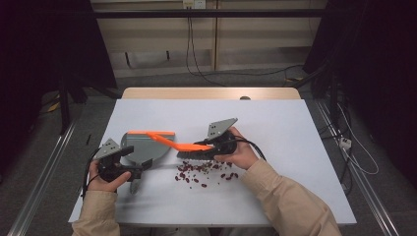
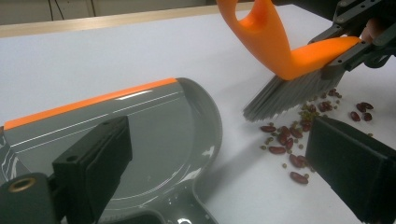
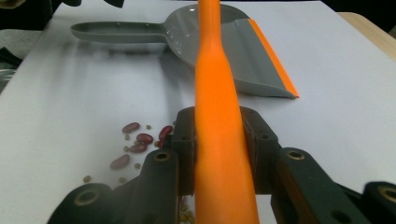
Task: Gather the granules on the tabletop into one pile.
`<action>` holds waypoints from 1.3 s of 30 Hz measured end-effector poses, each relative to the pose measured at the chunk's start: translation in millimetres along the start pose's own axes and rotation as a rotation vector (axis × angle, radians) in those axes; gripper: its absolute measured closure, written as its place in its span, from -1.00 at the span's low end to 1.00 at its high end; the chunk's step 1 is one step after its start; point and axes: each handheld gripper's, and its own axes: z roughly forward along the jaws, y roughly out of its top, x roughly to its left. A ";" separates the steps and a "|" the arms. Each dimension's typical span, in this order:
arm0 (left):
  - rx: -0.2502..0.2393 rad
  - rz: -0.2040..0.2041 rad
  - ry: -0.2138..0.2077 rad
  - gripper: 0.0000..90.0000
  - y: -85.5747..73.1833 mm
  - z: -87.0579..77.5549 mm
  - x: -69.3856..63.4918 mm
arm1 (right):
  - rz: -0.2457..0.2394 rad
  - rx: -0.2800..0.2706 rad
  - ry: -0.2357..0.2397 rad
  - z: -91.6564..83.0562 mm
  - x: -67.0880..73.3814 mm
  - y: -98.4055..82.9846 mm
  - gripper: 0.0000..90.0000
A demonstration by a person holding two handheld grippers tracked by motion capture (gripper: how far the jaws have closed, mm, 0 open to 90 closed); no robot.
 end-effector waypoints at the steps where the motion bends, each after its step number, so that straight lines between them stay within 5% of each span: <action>1: 0.000 -0.003 0.000 -0.84 -0.1 0.4 -0.1 | 0.001 0.000 -0.003 -0.9 -1.5 -0.3 0.57; 12: 0.002 -0.001 -0.001 -0.84 -0.5 1.1 0.1 | 0.044 0.001 -0.112 -2.7 -36.1 -19.0 0.57; 28: 0.000 0.005 0.001 -0.84 1.1 0.1 -1.9 | 0.020 0.002 -0.058 -8.8 -4.9 -28.1 0.57; 32: 0.000 0.004 0.001 -0.84 1.3 0.1 -2.4 | 0.027 -0.026 -0.092 -10.9 -5.8 -25.4 0.57; 39: 0.001 0.006 -0.003 -0.84 1.2 1.2 -2.7 | 0.130 -0.055 -0.185 -39.3 -15.2 -31.1 0.56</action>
